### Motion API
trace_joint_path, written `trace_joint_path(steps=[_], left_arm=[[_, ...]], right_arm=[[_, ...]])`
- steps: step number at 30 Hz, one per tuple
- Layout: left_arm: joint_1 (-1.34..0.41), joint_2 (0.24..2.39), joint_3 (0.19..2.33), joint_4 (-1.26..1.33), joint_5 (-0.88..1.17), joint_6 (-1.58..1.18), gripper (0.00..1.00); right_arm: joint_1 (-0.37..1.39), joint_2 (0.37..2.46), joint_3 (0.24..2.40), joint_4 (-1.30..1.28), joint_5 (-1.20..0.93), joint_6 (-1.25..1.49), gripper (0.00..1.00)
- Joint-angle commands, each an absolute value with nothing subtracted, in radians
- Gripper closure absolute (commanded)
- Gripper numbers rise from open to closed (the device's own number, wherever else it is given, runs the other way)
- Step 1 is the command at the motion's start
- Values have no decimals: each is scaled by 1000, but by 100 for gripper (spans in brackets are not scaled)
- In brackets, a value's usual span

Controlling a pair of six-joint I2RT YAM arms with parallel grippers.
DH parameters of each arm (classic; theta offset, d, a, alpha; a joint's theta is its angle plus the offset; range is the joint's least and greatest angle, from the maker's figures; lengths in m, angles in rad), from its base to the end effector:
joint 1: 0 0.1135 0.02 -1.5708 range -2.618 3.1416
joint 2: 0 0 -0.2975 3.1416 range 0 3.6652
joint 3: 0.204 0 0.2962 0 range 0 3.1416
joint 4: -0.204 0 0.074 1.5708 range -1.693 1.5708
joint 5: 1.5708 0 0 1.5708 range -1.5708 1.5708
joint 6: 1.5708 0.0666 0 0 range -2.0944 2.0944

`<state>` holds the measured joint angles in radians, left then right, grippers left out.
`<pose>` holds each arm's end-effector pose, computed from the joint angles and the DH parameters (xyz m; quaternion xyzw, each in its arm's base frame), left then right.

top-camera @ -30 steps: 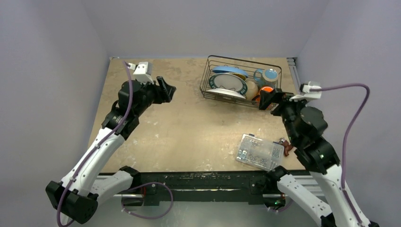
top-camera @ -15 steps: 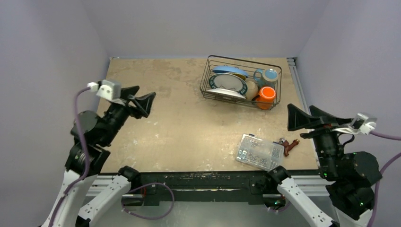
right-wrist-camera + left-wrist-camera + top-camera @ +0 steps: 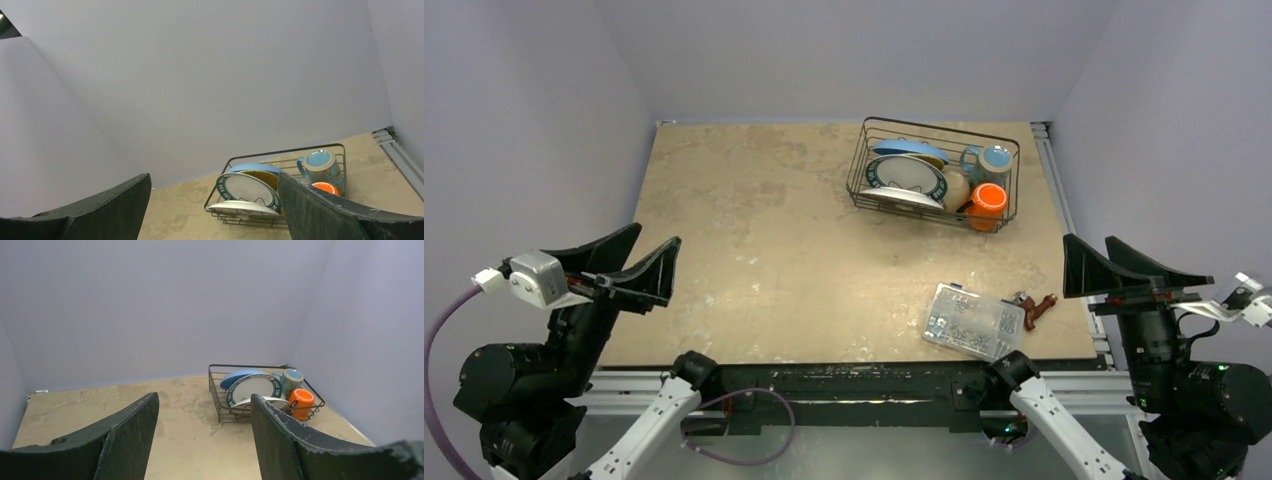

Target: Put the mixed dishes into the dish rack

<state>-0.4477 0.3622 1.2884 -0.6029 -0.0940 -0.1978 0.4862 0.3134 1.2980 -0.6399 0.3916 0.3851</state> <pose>0.0038 0.0051 0.5314 0.0349 0.5836 -0.2311 0.7776 -0.0102 -0.0341 0.5259 0.1304 0.5717 0.2371 0.7746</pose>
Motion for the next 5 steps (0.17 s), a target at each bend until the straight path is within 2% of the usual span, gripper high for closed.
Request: trace_joint_path(steps=[1,5], left_arm=[[-451,322,1299,-696,-144,-196,33],[-451,295,1304,-721,-153,-201,33]], right_arm=[[489,331,1324,-655,360,426,1],[488,382,1363,-719,372,435,1]])
